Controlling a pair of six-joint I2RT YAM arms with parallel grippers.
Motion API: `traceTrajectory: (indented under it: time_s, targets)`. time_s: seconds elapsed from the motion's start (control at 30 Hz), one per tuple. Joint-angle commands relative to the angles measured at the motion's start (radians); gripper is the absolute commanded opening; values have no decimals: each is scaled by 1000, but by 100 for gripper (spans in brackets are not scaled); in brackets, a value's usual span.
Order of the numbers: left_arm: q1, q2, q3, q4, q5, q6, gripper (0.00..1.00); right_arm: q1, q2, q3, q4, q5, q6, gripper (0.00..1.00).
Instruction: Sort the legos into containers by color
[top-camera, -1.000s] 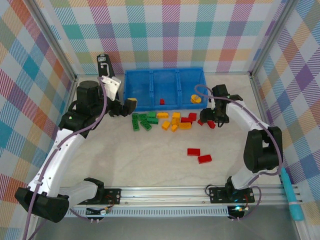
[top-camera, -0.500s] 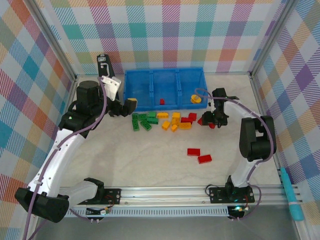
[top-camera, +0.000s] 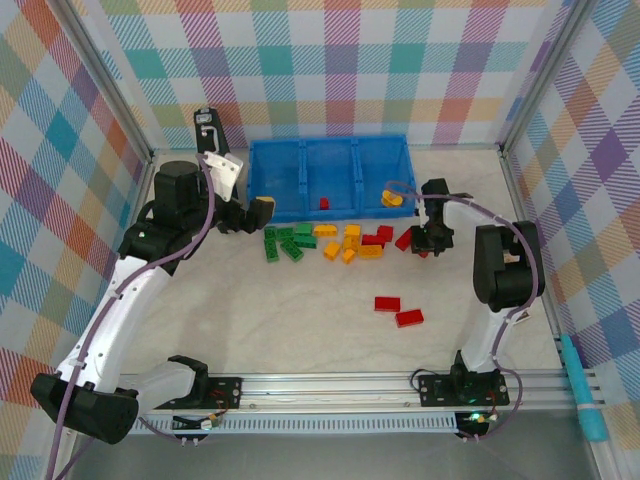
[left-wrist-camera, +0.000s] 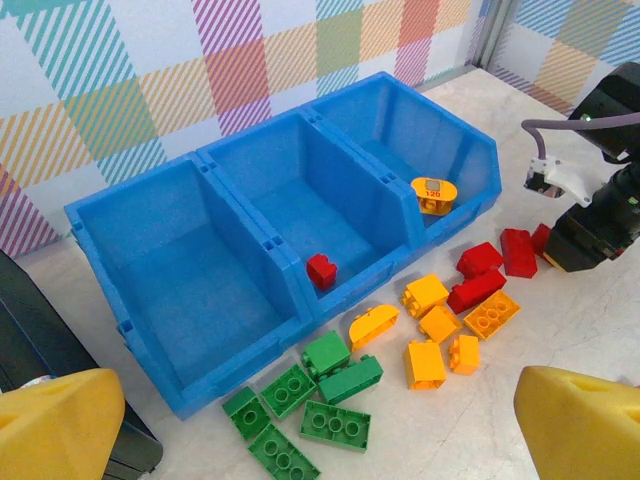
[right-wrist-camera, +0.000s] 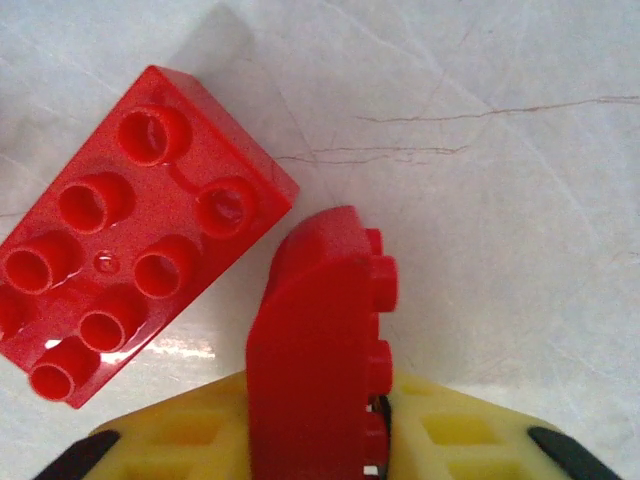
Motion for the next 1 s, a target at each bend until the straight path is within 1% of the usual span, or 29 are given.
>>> traceTrajectory:
  time_s: [0.0, 0.17, 0.27, 0.33, 0.43, 0.53, 0.67, 0.77, 0.97]
  targets:
    - [-3, -1, 1, 6, 15, -6, 100, -9, -23, 17, -18, -1, -14, 28]
    - [-3, -2, -1, 5, 10, -3, 100, -7, -133, 35, -52, -29, -24, 24]
    - [-3, -4, 0, 5, 9, -2, 100, 13, -212, 70, -78, -47, -44, 23]
    - [-3, -3, 1, 5, 6, -2, 100, 44, -239, 113, -99, -36, -53, 23]
    - [-3, -1, 2, 3, 6, -2, 100, 119, -231, 214, -129, -7, -69, 23]
    - [-3, -1, 4, 1, 6, -2, 100, 203, -185, 319, -116, 12, -84, 23]
    - [-1, -6, 2, 0, 4, -2, 100, 294, -74, 468, -80, 13, -105, 24]
    - [-1, -7, 2, 3, 4, -2, 100, 349, 17, 568, -45, 21, -166, 24]
    - [-1, -12, 1, 0, 4, 1, 100, 425, 203, 734, -30, 60, -189, 25]
